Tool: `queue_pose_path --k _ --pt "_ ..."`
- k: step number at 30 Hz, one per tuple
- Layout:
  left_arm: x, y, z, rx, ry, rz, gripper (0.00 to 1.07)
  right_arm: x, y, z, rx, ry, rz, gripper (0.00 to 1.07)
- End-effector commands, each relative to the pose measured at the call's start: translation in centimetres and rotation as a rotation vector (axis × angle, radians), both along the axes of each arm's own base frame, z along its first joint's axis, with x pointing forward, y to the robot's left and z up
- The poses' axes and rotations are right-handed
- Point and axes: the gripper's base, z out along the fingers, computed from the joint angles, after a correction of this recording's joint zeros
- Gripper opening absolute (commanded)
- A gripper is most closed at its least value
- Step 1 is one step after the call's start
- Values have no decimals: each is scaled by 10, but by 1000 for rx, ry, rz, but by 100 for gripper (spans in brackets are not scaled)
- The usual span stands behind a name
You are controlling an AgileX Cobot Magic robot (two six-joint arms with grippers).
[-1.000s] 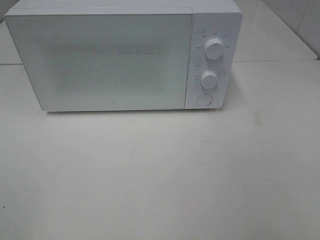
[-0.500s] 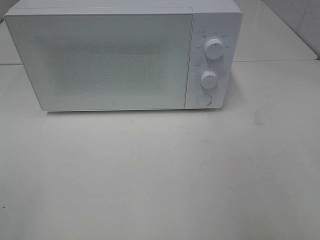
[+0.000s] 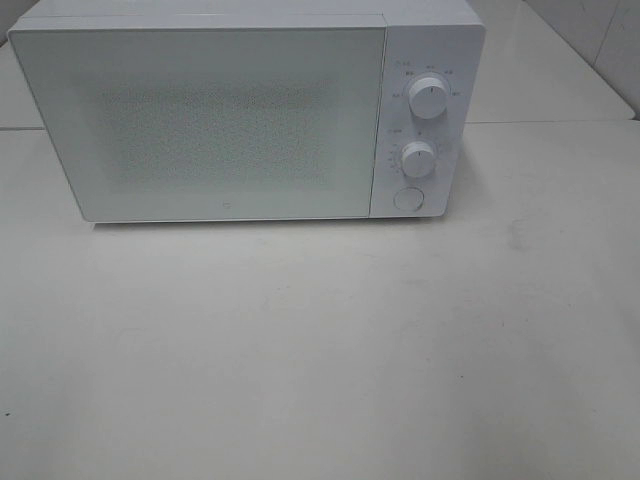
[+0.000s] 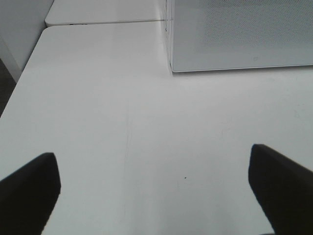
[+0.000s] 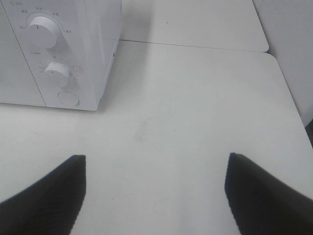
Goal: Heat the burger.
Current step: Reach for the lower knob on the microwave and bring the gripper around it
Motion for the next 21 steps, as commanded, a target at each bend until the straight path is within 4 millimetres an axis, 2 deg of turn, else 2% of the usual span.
queue_pose_path --k 1,5,11,13,17,20,21 --pt "-4 0 0 -5 -37 1 100 14 1 2 6 -32 -1 76" --pt "-4 0 0 -5 -37 1 100 33 2 -3 15 -46 2 76" --pt "-4 0 0 -5 -37 1 100 47 3 -6 47 -70 -9 76" --pt "-4 0 0 -5 -37 1 100 62 5 -8 63 -112 -7 76" --pt "-4 0 0 -5 -37 1 100 72 6 -11 67 -145 -1 76" --pt "-4 0 0 -5 -37 1 100 80 7 -18 73 -198 8 76" --pt "-4 0 0 -5 -37 1 100 83 8 -28 77 -219 13 76"
